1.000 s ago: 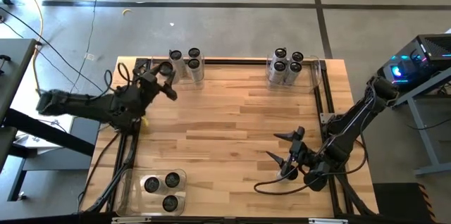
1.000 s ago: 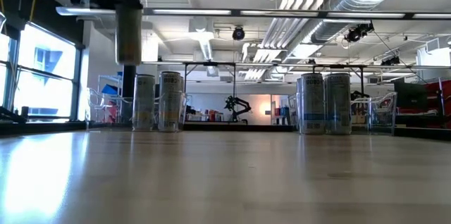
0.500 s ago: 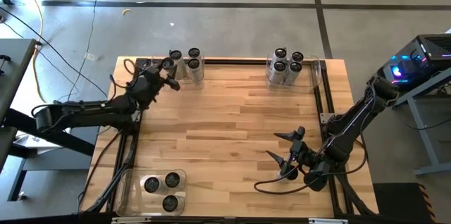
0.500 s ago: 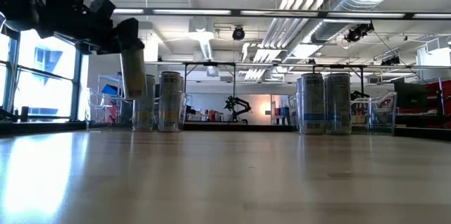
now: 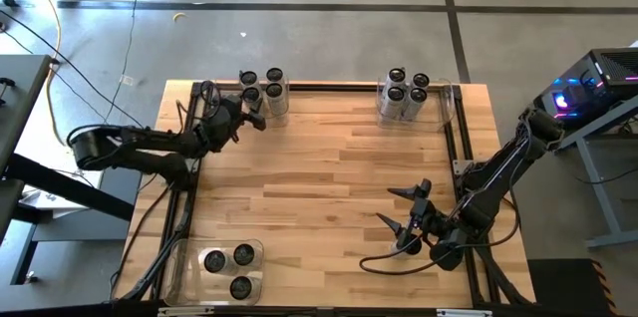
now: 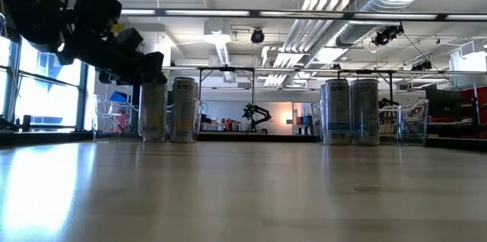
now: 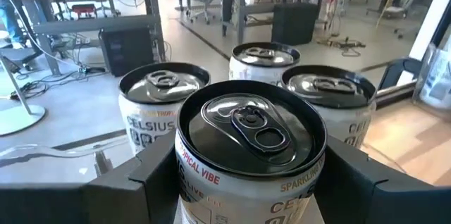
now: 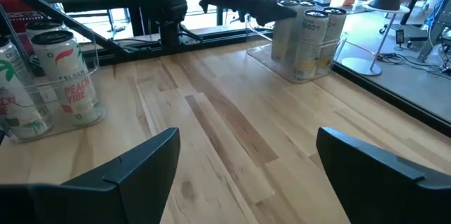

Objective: Sort soda cans
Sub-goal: Put the white-yellow soda can into the top left transparent bin, then put the white-pink soda can into the bottom left transparent bin

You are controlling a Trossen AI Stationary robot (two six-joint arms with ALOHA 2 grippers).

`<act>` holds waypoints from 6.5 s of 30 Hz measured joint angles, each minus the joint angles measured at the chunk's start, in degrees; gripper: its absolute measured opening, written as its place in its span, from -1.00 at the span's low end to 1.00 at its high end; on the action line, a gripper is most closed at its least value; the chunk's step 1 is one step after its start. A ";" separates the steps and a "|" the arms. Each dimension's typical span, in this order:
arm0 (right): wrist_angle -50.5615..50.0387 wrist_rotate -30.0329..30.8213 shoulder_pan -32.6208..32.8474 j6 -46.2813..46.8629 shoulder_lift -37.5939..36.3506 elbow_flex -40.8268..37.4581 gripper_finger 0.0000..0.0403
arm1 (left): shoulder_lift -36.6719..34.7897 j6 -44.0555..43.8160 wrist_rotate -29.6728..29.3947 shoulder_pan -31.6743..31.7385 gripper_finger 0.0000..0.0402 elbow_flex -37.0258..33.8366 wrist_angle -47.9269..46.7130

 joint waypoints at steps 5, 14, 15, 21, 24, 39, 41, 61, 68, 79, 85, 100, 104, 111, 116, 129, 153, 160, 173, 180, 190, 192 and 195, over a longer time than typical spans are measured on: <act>0.00 0.00 0.00 0.00 0.00 0.00 0.64 | 3.59 0.03 -0.31 0.00 0.26 0.02 2.37; 0.00 -0.02 -0.02 -0.02 0.00 0.00 0.64 | 5.48 0.08 -0.48 0.00 0.65 0.11 3.61; 0.02 -0.02 0.00 -0.02 0.00 0.00 0.64 | 5.32 0.08 -0.47 0.00 0.66 0.12 3.77; 0.04 -0.02 -0.02 0.24 0.00 0.00 0.64 | 1.45 1.46 -0.08 -1.30 0.67 0.11 3.62; 0.08 -0.12 -0.02 -0.27 -0.47 0.02 0.64 | -2.01 3.97 -0.81 -2.87 0.67 0.11 3.72; -21.33 -33.39 3.95 -7.24 -4.49 20.08 0.64 | -13.18 22.01 -13.01 -24.29 0.65 15.92 -16.65; -27.96 -32.72 6.23 -0.76 -3.39 21.78 0.64 | -12.99 22.36 -15.54 -28.09 0.65 18.62 -19.65; -27.50 -25.61 10.49 22.86 1.53 7.35 0.64 | -13.01 23.14 -34.20 -50.31 0.64 22.01 -25.81; -26.76 -21.84 10.49 18.11 0.53 9.18 0.64 | -13.01 23.11 -34.18 -50.31 0.64 22.01 -25.98; -25.22 -23.21 12.63 18.53 2.59 9.94 0.64 | -13.01 19.65 -34.16 -50.49 0.64 22.01 -29.21; -25.29 -25.23 12.74 24.73 6.81 6.68 0.64 | -12.99 13.85 -34.12 -50.49 0.64 22.01 -34.35; -16.20 -32.42 7.05 10.51 10.72 6.54 0.14 | -12.83 8.47 -31.47 -52.50 0.64 20.45 -34.86; -9.09 -30.32 1.73 -3.56 10.73 6.51 0.14 | -10.86 10.28 -32.29 -54.83 0.61 20.41 -31.81; 12.85 -42.07 -16.72 -30.64 12.49 6.51 0.14 | -3.91 12.63 -33.28 -58.09 0.55 20.41 -26.19; 31.20 -59.33 -28.88 -37.40 19.68 6.99 0.14 | 0.69 5.91 -32.27 -60.70 0.54 20.41 -26.08; 23.58 -63.94 -35.74 -35.20 32.18 19.82 0.22 | 2.90 2.07 -17.49 -66.61 0.54 20.41 -26.06; 5.43 -42.73 -23.72 -27.01 21.42 23.67 0.73 | 2.88 -9.41 -5.65 -65.74 0.54 20.41 -25.70; -2.94 -19.00 -11.72 -14.63 19.81 23.58 0.73 | 3.83 -12.44 0.40 -62.03 0.55 20.41 -26.12; -2.89 -11.94 -7.86 -11.47 19.89 23.56 0.73 | 10.71 -4.80 8.24 -57.51 0.62 20.41 -24.24; -2.93 -11.93 -8.56 -12.33 19.89 23.56 0.73 | 17.71 -3.90 7.71 -56.16 0.61 20.39 -12.63; -3.88 -11.93 -8.59 -12.41 19.91 23.54 0.73 | 18.37 -3.85 9.11 -54.67 0.26 20.41 -9.19; -4.56 -11.96 -8.59 -12.41 19.91 23.54 0.73 | 18.37 -3.08 9.73 -54.11 0.21 20.41 -9.13; -6.12 -11.75 -8.73 -11.94 19.91 23.53 0.73 | 18.37 -2.20 10.08 -53.24 0.21 21.12 -10.05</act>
